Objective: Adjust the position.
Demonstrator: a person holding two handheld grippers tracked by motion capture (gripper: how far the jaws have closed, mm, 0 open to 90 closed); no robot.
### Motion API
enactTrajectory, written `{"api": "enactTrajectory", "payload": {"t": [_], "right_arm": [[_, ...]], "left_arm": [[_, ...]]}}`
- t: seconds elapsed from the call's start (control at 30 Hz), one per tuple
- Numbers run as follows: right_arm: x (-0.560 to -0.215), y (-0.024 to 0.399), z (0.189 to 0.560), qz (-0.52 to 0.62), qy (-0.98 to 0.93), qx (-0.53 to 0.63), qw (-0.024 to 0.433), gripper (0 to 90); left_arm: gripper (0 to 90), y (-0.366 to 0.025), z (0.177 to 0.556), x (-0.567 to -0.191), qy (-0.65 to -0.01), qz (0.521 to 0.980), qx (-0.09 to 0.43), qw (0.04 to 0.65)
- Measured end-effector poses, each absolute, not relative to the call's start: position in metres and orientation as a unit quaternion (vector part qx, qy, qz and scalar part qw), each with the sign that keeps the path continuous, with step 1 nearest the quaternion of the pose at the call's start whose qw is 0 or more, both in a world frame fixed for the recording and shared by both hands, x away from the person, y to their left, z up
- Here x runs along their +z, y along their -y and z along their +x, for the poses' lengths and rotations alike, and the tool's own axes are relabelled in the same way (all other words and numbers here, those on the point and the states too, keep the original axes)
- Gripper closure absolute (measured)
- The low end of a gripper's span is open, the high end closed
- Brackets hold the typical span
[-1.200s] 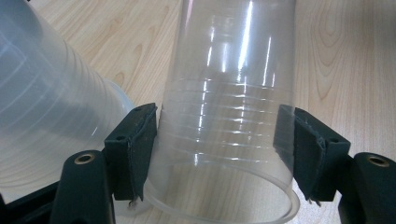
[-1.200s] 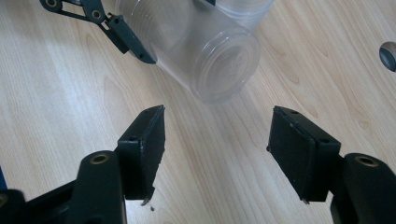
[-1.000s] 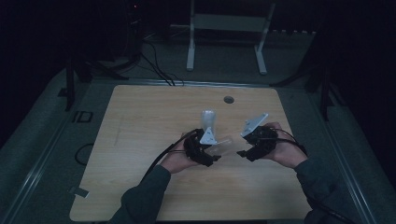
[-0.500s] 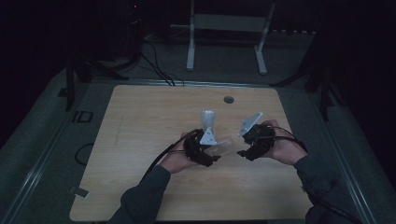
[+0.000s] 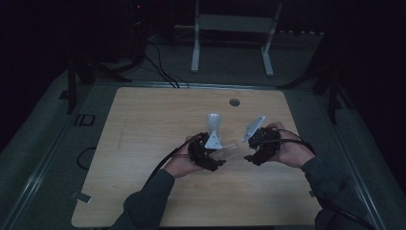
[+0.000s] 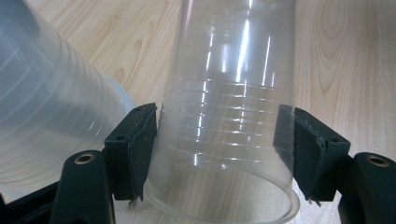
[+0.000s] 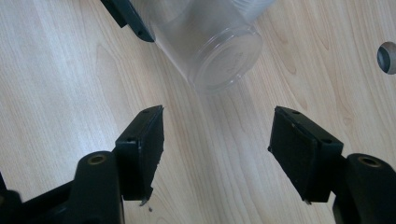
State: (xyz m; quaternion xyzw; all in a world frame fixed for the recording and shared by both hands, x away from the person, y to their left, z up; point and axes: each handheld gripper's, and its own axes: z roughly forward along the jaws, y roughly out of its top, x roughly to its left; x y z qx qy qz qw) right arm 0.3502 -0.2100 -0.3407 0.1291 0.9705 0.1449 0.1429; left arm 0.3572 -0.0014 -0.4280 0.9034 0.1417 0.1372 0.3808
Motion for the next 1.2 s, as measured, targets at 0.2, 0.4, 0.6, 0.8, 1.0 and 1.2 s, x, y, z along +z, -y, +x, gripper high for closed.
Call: {"api": "enactTrajectory", "payload": {"t": [0.2, 0.4, 0.6, 0.8, 1.0, 1.2], "right_arm": [[-0.339, 0.208, 0.350, 0.120, -0.973, 0.133, 0.145, 35.0], [-0.339, 0.207, 0.350, 0.112, -0.975, 0.127, 0.144, 35.1], [-0.340, 0.205, 0.349, 0.107, -0.977, 0.116, 0.143, 35.0], [-0.339, 0.202, 0.350, 0.100, -0.978, 0.110, 0.144, 35.0], [-0.338, 0.199, 0.349, 0.094, -0.979, 0.106, 0.145, 34.2], [-0.339, 0.196, 0.348, 0.080, -0.982, 0.093, 0.144, 33.6]], "left_arm": [[30.9, 0.003, 0.356, -0.429, -0.140, 0.904, 0.136, 0.380], [31.0, 0.005, 0.354, -0.431, -0.132, 0.909, 0.141, 0.370], [31.0, 0.008, 0.353, -0.432, -0.128, 0.911, 0.142, 0.366], [31.0, 0.008, 0.353, -0.432, -0.127, 0.911, 0.143, 0.364], [31.0, 0.008, 0.353, -0.432, -0.126, 0.912, 0.143, 0.364], [31.0, 0.010, 0.351, -0.433, -0.120, 0.914, 0.150, 0.357]]}}
